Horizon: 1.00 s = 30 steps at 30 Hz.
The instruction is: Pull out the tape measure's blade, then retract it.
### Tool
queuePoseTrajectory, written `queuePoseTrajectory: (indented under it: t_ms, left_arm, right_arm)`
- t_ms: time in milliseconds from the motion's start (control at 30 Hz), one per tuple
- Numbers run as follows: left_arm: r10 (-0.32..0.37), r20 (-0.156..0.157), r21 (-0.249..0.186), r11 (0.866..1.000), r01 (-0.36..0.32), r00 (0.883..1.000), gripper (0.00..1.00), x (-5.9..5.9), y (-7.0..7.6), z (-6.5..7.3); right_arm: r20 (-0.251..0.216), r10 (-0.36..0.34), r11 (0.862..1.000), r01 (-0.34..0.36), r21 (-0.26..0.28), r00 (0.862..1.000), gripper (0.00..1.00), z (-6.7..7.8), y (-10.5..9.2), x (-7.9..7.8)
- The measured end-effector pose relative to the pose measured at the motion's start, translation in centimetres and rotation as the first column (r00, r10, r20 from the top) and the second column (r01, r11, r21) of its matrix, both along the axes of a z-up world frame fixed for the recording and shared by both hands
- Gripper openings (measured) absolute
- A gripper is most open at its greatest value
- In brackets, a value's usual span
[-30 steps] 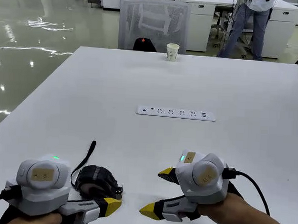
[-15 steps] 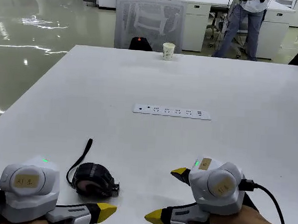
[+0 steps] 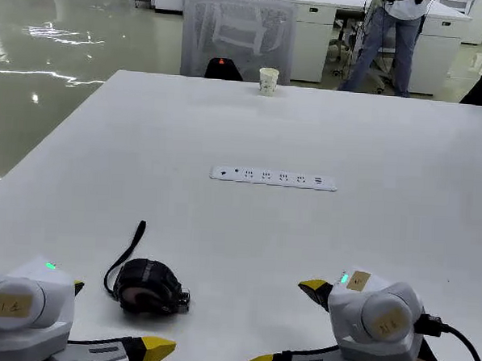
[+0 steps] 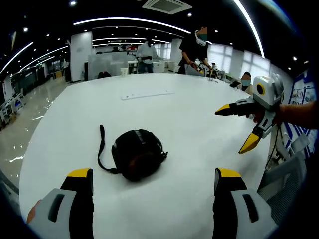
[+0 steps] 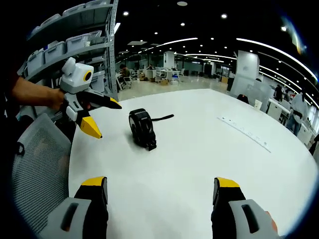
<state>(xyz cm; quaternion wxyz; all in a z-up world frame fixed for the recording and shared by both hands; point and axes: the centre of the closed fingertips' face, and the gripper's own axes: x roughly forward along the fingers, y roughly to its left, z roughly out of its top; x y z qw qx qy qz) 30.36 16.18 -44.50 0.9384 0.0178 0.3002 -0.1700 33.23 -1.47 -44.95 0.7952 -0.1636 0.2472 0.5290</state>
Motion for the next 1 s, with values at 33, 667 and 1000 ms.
queuePoseTrajectory:
  t_ms: [33,667,1000]
  left_arm:
    - [-0.004,0.003,-0.001,1.0,0.004,1.0,0.99,-0.1,-0.1,0.1]
    - [-0.093,0.065,-0.018,0.995,0.094,0.994,0.99,-1.8,-1.4,0.9]
    - [-0.106,0.073,-0.021,0.994,0.108,0.992,0.99,-3.1,-1.3,0.7]
  right_arm:
    - [-0.005,-0.002,1.0,0.002,0.004,1.0,0.87,0.1,-0.1,-0.1]
    - [-0.009,-0.084,0.991,0.084,0.106,0.996,0.99,0.7,-2.7,-2.3]
    - [0.003,-0.116,0.986,0.115,0.122,0.993,0.99,0.7,-3.6,-3.2]
